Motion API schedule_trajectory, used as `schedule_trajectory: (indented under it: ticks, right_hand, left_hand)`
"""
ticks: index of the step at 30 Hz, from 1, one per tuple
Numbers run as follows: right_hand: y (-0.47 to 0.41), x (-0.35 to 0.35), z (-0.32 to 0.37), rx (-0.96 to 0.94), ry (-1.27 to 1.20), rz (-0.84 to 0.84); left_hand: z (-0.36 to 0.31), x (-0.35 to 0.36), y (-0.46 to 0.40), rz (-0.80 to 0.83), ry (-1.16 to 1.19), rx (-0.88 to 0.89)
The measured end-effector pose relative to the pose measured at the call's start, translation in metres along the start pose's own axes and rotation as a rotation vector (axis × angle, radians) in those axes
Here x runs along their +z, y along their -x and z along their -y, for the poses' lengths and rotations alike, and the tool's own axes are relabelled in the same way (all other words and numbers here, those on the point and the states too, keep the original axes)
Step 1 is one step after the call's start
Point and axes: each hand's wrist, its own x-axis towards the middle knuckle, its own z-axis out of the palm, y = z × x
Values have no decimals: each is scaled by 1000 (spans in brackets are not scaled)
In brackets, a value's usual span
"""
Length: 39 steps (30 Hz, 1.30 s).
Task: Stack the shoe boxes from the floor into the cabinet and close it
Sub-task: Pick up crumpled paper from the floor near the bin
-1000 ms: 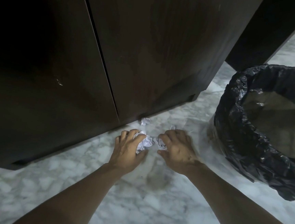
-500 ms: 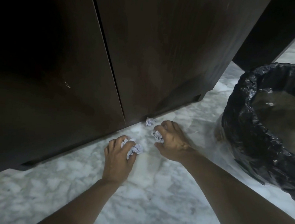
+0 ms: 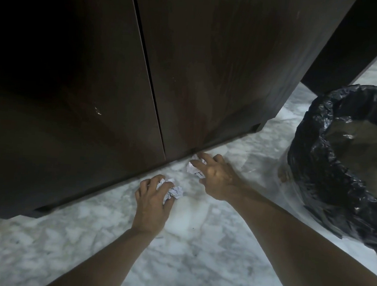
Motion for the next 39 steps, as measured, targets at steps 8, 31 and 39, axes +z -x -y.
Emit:
schedule_trajectory:
  ticks: [8,31,39]
  right_hand:
    - [40,8,-2,-44,-123,-66]
    - [174,-71,24,75,-241,-294]
    - [161,19,33,108,-98,-16]
  left_hand:
    - [3,-13,12,-1,-25,146]
    - [-72,-91,13,-30,250,70]
    - [-26,-56,47,124,128,-104]
